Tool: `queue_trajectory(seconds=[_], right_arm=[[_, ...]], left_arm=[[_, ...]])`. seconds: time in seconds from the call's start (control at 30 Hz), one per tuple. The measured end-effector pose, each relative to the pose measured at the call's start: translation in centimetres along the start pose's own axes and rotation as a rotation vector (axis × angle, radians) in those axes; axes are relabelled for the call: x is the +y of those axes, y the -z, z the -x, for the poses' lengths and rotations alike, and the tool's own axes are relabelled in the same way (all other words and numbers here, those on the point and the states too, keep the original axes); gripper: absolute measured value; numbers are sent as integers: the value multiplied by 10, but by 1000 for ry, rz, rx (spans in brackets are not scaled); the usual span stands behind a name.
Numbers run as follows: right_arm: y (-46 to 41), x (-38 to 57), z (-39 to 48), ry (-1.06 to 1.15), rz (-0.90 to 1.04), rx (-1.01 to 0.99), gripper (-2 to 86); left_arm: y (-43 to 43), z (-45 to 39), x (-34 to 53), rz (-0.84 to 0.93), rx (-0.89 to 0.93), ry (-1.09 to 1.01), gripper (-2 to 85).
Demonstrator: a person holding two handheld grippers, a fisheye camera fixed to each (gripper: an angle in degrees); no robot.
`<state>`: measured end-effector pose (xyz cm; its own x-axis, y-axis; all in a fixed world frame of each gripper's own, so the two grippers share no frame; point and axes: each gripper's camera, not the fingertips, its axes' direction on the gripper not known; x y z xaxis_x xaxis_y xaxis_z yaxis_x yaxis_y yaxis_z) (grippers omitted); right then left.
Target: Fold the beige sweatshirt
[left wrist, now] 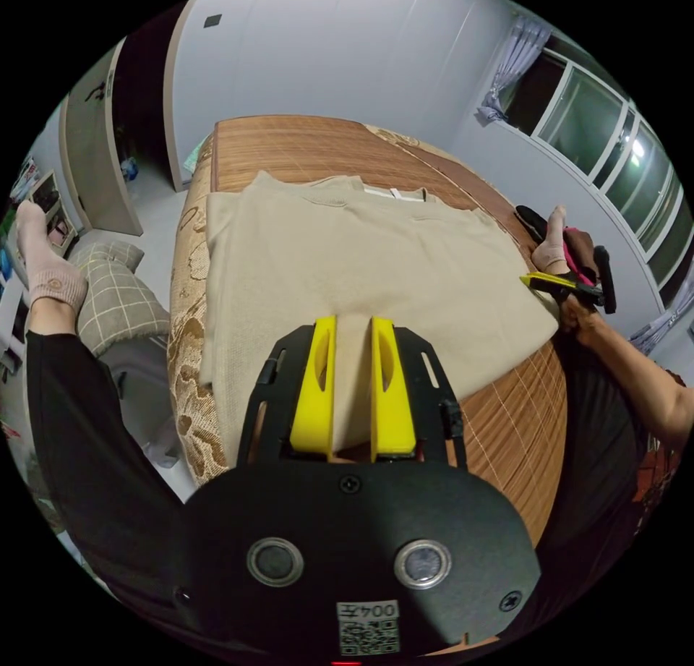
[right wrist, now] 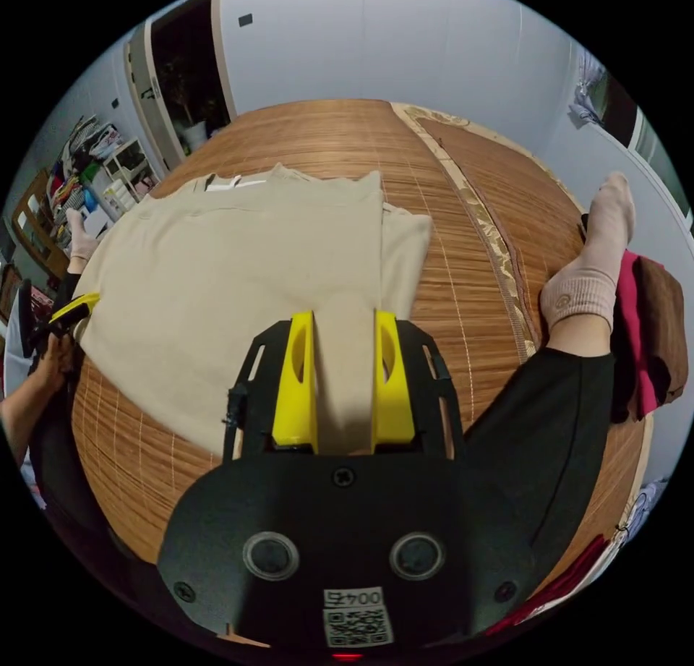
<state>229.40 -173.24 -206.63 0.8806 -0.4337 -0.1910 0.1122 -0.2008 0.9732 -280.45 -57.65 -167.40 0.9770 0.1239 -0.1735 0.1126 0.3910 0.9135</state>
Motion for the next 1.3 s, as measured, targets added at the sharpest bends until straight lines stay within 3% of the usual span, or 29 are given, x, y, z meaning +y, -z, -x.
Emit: queue_trajectory(seconds=[0.13, 0.23, 0.43, 0.5, 0.87, 1.3], right_arm=[[-4, 8, 3, 1, -19, -3, 122], [-7, 11, 4, -10, -29, -11, 124], [-12, 17, 12, 1, -47, 8, 123], [-14, 19, 12, -3, -51, 2, 122], [-24, 24, 22, 1, -62, -3, 124], [-31, 28, 33, 11, -73, -2, 124]], left_arm=[[11, 8, -15, 49, 99, 73, 97], [42, 4, -35, -101, 46, 31, 102], [2, 26, -57, 68, -87, 77, 72], [-1, 25, -46, 11, -137, 73, 53], [1, 24, -41, 13, -137, 65, 17], [18, 24, -47, 100, -125, 108, 56]])
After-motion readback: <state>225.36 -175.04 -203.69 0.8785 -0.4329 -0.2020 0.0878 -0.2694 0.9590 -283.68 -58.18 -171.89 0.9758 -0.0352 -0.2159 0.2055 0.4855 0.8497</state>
